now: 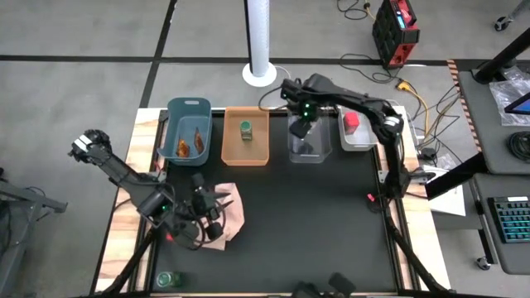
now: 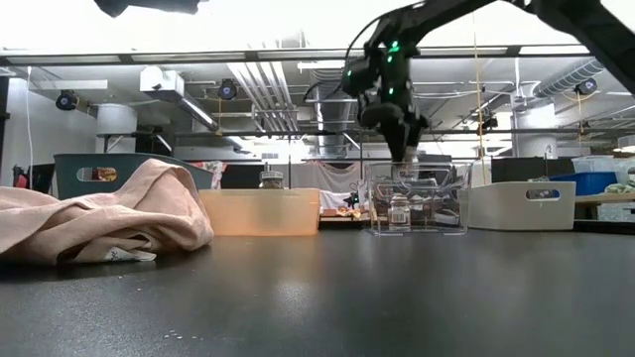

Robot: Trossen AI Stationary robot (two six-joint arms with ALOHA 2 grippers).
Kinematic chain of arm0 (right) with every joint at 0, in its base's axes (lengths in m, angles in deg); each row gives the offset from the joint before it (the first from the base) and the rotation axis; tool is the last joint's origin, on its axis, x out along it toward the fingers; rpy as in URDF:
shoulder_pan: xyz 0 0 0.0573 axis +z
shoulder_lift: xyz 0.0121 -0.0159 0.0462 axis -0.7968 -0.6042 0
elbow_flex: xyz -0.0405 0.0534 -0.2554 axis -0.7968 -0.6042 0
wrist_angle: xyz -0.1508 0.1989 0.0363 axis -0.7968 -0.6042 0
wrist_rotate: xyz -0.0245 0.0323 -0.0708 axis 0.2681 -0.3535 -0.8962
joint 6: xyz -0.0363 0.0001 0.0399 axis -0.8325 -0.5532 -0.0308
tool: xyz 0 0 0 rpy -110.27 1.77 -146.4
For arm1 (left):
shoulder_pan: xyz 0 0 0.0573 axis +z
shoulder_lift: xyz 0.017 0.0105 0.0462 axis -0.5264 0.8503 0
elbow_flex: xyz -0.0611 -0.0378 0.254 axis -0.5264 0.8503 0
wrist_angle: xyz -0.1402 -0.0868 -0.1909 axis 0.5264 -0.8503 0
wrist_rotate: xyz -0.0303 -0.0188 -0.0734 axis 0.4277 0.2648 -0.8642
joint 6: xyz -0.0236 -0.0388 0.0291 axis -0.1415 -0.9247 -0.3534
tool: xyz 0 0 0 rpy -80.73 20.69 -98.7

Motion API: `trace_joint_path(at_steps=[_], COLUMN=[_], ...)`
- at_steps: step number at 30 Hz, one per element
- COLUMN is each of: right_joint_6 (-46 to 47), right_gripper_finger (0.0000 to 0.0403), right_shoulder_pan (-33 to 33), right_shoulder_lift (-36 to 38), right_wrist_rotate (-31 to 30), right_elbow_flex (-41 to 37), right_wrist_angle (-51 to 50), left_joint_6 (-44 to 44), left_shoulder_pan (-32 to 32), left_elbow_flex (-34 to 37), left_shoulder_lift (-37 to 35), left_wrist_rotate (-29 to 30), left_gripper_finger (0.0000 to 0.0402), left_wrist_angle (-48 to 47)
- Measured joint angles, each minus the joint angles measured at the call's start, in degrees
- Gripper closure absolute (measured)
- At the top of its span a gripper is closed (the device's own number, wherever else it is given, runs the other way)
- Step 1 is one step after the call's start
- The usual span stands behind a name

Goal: Sort spices by type
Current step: Put the brown seasoning bottle into the transparent bin

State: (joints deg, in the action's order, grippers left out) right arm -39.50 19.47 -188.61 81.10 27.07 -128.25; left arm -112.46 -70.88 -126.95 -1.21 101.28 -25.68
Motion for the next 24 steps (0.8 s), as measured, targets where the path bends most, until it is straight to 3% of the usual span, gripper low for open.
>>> trace_joint_path(at_steps=[10,24], right_joint_6=[-3.23,-3.73], right_gripper_finger=[0.0238,0.0238], right_shoulder_pan=[0.10,0.75], right_shoulder_lift=[-4.49,1.44], right_wrist_rotate=[0.58,0.47], right_elbow_flex=[-0.67,-14.14], right_wrist_angle=[1.15,12.07], left_joint_6=[-7.02,-9.91], left_shoulder_pan=[-3.42,-6.74], left_elbow_flex=[0.00,0.00], left_shoulder_lift=[0.00,2.22], left_wrist_rotate=[0.03,2.19], left_gripper_finger=[0.0312,0.0312], left_wrist_angle=[0.05,4.15])
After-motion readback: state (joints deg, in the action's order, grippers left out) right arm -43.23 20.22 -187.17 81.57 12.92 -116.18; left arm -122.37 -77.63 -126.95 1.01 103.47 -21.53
